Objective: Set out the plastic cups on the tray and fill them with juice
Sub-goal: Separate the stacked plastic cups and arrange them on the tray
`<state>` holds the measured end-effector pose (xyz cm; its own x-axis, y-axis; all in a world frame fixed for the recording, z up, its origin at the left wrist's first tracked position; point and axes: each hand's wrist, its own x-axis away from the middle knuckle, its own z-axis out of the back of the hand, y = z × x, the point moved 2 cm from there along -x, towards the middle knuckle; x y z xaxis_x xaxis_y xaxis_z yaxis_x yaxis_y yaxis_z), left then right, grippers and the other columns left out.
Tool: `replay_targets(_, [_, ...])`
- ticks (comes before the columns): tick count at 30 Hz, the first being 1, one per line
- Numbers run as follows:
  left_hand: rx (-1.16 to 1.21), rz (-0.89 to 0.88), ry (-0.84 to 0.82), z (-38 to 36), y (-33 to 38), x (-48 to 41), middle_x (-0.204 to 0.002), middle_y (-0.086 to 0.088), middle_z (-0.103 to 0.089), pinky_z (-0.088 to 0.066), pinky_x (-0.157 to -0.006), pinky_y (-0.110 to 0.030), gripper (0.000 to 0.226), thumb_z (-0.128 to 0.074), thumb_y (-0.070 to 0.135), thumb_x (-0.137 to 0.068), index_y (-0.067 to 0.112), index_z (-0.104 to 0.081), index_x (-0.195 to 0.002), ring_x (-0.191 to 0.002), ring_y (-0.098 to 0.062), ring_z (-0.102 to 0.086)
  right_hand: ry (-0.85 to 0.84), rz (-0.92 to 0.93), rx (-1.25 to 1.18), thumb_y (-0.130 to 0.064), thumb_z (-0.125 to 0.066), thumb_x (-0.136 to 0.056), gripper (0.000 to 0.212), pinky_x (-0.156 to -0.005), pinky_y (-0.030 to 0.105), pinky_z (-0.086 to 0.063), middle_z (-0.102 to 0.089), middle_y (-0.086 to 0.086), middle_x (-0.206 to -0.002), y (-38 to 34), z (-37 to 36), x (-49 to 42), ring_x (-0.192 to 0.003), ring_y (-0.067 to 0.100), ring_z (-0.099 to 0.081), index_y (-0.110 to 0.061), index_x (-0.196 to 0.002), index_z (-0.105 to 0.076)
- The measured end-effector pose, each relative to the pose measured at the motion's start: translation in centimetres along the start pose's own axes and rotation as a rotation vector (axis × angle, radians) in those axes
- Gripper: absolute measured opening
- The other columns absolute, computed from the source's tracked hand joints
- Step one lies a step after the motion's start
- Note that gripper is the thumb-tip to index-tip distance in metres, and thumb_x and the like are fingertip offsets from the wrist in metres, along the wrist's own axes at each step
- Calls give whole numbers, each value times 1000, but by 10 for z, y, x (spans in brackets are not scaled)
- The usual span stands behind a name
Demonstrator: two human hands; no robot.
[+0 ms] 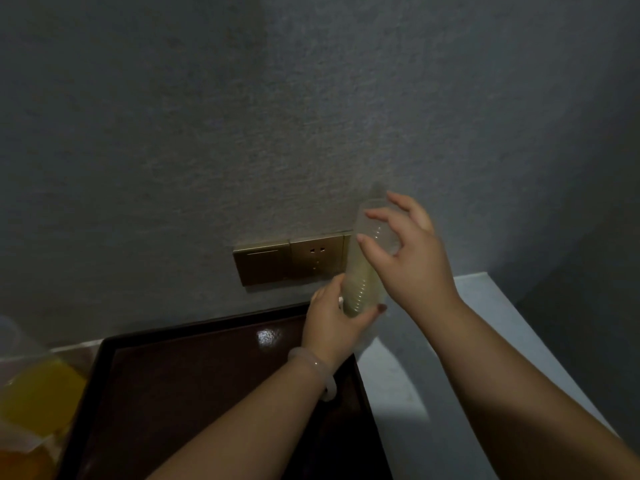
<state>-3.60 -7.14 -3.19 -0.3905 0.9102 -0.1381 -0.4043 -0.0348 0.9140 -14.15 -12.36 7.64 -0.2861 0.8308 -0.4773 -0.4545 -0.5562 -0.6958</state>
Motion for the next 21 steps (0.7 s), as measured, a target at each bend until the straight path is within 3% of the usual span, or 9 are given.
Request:
replay_targets(6, [87,-44,59,34,21,2,-111,10,-58,-53,-87,-32,56,-80,41,-69,31,-56,-118,-98,-1,-59,43,31,-50,-29,-70,-85,27,-82,-6,-26,-39,-6,-145,-40,4,-4,-125,-2,-34,-27,-112,-66])
replay_targets(10, [-52,-144,114,74,24,18,-118,10,-49,-38,-85,-3,67,-81,33,-70,25,-49,-129,-104,15,-46,46,-10,-158,-30,-71,-83,23,-84,-6,-29,-43,-11,-138,-58,-4,1,-113,-11,-40,-31,-106,-66])
replay_targets(13, [-219,-236,106,107,17,39,-129,10,-38,-26,-87,6,84,-79,33,-72,23,-34,-142,-109,20,-36,-23,-115,-275,-30,-72,-83,20,-81,-7,-29,-45,-13,-135,-65,-20,16,-113,-8,-42,-38,-99,-62])
replay_targets(18, [-393,-253,-32,143,1,76,-125,37,-14,-29,-79,7,106,-75,38,-76,54,10,-138,-112,19,-26,-175,-143,-316,-30,-73,-81,22,-82,-4,-32,-46,-16,-133,-78,-51,51,-110,-16,-41,-42,-94,-62])
replay_targets(21, [-406,-251,15,155,-12,91,-130,34,-18,-35,-94,-8,111,-75,36,-76,59,16,-136,-120,9,-30,-220,-142,-327,-28,-74,-80,23,-90,5,-37,-44,-15,-135,-87,-63,67,-115,-9,-43,-36,-100,-64])
